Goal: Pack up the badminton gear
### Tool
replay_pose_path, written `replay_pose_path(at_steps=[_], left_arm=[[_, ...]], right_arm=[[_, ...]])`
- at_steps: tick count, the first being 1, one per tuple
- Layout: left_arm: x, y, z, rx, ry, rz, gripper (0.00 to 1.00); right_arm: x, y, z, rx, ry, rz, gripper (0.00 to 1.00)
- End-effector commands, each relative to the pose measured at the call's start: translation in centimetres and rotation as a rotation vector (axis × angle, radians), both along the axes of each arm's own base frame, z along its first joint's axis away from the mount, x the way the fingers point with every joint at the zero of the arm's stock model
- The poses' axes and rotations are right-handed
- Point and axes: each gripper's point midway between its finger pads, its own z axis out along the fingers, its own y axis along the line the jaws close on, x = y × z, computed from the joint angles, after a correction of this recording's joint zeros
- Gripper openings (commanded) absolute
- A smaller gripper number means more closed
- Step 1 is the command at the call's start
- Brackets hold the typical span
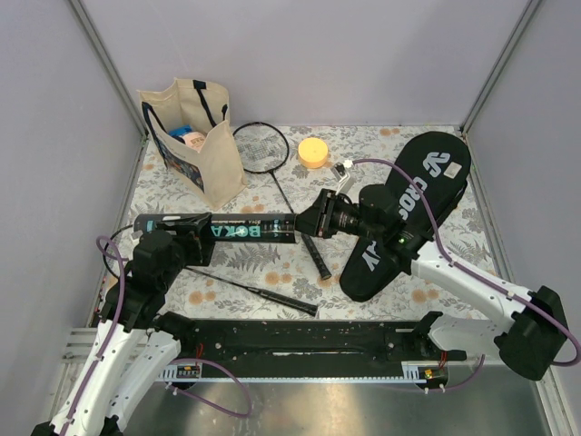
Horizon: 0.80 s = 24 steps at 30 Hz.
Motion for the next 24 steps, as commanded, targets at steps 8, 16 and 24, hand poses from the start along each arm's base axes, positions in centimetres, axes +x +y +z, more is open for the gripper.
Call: replay_pose_path(at_steps=[8, 16, 24], left_arm=[[0.8, -0.7, 2.2, -0.034, -0.086, -0.022, 0.26], [0.8, 0.4, 1.6, -0.005, -0.075, 0.032, 0.26], [0.7, 0.9, 1.6, 0.007, -0.079, 0.049, 0.26]], right_arm=[[0.2, 1.9, 2.2, 0.117, -0.01, 0.026, 0.3], [-0.5, 0.1, 3.4, 0.094, -0.001, -0.024, 0.43], [-0.6, -4.9, 2.9, -0.051, 0.011, -0.205, 0.5]])
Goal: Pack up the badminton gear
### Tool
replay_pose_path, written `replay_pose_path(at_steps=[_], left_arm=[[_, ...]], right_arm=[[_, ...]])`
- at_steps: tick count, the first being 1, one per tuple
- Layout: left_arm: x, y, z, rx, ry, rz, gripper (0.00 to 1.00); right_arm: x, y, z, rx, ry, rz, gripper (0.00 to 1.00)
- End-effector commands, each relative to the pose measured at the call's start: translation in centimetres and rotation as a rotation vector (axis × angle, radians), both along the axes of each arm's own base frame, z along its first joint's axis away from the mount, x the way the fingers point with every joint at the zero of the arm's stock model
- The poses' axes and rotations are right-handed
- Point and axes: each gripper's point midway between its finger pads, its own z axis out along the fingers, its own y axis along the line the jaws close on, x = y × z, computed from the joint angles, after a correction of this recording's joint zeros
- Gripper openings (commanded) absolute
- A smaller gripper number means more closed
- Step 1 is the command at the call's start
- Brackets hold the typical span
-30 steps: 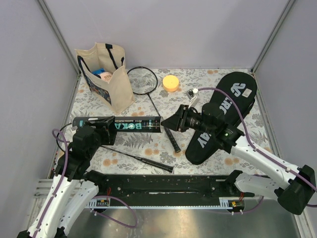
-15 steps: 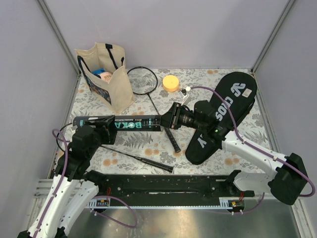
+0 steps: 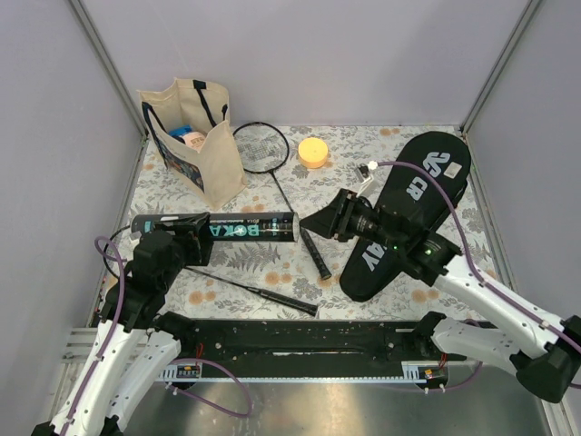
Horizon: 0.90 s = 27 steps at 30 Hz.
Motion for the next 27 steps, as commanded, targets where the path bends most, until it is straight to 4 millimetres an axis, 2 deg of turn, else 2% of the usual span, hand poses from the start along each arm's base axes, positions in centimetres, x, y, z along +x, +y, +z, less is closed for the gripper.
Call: replay_pose_path(at_steps=[1, 4, 6, 13, 17, 21, 24, 27], left_arm=[[0.5, 0.6, 1.7, 0.008, -0.08, 0.028, 0.26], [0.5, 1.0, 1.6, 0.023, -0.079, 0.048, 0.26], [0.4, 1.4, 1.8, 0.038, -0.091, 0.057, 0.26], [-0.6, 4.0, 1.3, 0.166, -0.088, 0.135, 0.27], [-1.2, 5.6, 1.6, 0.235, -0.104, 0.186, 0.27], [-1.4, 6.6, 1.9, 0.277, -0.113, 0.219, 0.27], [-1.4, 6.5, 1.6, 0.278, -0.101, 0.216, 0.27], [-1.4, 6.2, 1.0, 0.264, -0.076, 0.205, 0.27]], right_arm=[[0.5, -2.9, 0.8, -0.078, -0.033, -0.121, 0.51], [1.5, -4.2, 0.1, -0.128, -0.066, -0.174, 0.51], [3.1, -5.7, -1.4, -0.23, -0.079, -0.247, 0.52], [10.3, -14.7, -8.6, -0.594, -0.013, -0.536, 0.52], [13.1, -18.7, -11.7, -0.744, 0.066, -0.618, 0.52], [17.1, -19.6, -13.9, -0.775, 0.149, -0.632, 0.52], [20.4, -19.4, -14.7, -0.763, 0.241, -0.68, 0.48], [22.7, -19.1, -17.9, -0.781, 0.341, -0.714, 0.46]])
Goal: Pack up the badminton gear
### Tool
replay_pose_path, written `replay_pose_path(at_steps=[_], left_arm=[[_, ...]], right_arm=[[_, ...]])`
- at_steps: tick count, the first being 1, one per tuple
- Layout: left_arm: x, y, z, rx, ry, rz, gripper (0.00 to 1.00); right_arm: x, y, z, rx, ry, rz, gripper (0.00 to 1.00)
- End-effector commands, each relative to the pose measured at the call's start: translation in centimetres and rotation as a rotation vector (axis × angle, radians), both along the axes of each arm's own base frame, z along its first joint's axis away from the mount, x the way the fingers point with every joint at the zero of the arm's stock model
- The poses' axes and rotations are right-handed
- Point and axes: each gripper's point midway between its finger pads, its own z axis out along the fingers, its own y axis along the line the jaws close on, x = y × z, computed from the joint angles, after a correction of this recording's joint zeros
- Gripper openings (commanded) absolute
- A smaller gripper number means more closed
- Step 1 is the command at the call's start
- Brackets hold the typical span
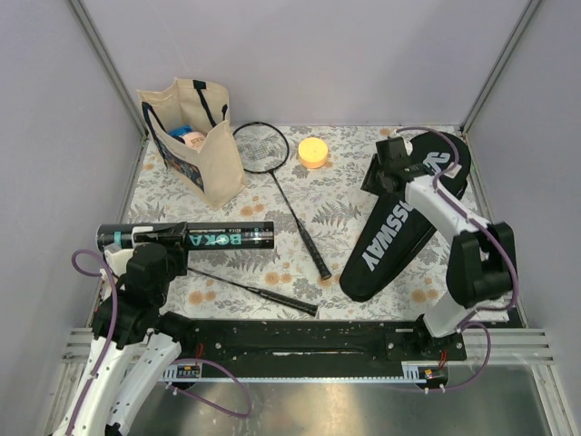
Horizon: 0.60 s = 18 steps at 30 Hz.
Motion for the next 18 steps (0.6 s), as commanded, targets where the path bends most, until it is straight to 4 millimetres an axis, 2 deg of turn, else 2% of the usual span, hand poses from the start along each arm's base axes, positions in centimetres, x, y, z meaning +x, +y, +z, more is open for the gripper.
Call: replay_pose_path(at_steps=[1, 6, 10, 13, 18], left_arm=[[0.4, 0.3, 2.0, -0.016, -0.062, 0.023, 0.27], [0.2, -0.1, 1.4, -0.041, -0.047, 0.009, 0.27], [0.3, -0.3, 1.4, -0.046, -0.042, 0.006, 0.27], [0.3, -0.2, 1.5, -0.045, -0.043, 0.01, 0.27], [0.3, 0.1, 1.8, -0.047, -0.05, 0.026, 0.28]], right_arm=[[3.8, 0.0, -1.8, 0.001, 0.036, -0.12, 0.46], [5.3, -0.9, -5.5, -0.013, 0.109, -0.236, 0.47], [6.1, -1.2, -7.7, 0.01, 0.158, -0.292, 0.46], [6.5, -1.0, -9.0, 0.021, 0.195, -0.313, 0.45], [7.8, -0.6, -9.5, 0.032, 0.22, -0.321, 0.42]])
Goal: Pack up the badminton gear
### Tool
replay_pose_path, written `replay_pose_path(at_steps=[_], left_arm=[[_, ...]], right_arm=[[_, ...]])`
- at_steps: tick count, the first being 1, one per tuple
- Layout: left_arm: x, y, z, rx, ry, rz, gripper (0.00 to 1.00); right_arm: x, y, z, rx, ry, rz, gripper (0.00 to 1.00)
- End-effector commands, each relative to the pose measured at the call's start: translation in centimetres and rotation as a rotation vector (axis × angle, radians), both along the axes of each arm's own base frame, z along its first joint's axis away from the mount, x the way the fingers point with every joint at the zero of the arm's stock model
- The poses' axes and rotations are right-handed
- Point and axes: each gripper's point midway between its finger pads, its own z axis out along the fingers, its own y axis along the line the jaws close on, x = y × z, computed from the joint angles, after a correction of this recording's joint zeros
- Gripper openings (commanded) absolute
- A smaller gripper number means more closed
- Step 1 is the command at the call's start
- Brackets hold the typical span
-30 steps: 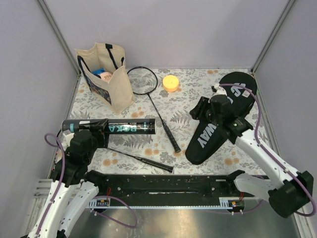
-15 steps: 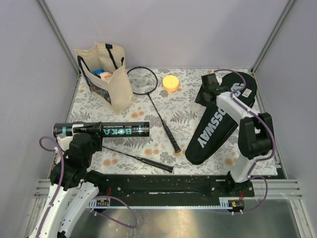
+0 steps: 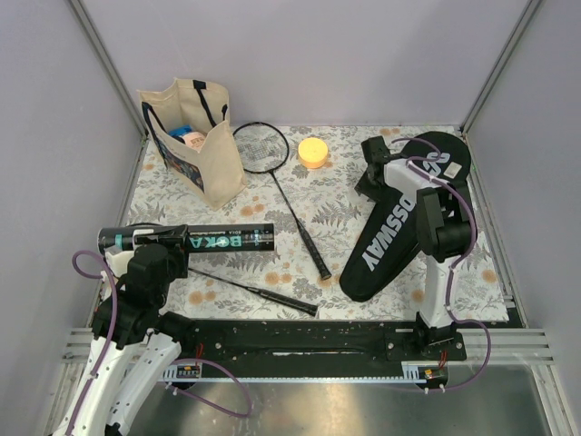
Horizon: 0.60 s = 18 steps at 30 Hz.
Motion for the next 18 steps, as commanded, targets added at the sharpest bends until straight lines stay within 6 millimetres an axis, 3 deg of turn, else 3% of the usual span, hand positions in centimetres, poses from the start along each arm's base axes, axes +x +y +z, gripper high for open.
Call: replay_pose_path(at_steps=[1, 4, 8, 18], left_arm=[[0.8, 0.1, 2.7, -0.035, -0.085, 0.024, 0.28], [0.8, 0.0, 2.8, -0.042, -0.085, 0.022, 0.28], [0.9, -0.1, 2.6, -0.055, -0.083, 0.024, 0.28], [0.8, -0.2, 2.8, -0.07, -0.102, 0.021, 0.28]], right_arm=[[1.8, 0.0, 1.1, 0.006, -0.007, -0.048, 0.41], [1.4, 0.7, 0.4, 0.043, 0.032, -0.052, 0.4], [-0.7, 1.1, -1.5, 0.071, 0.112, -0.066, 0.38], [-2.2, 1.2, -1.7, 0.078, 0.146, -0.064, 0.36]])
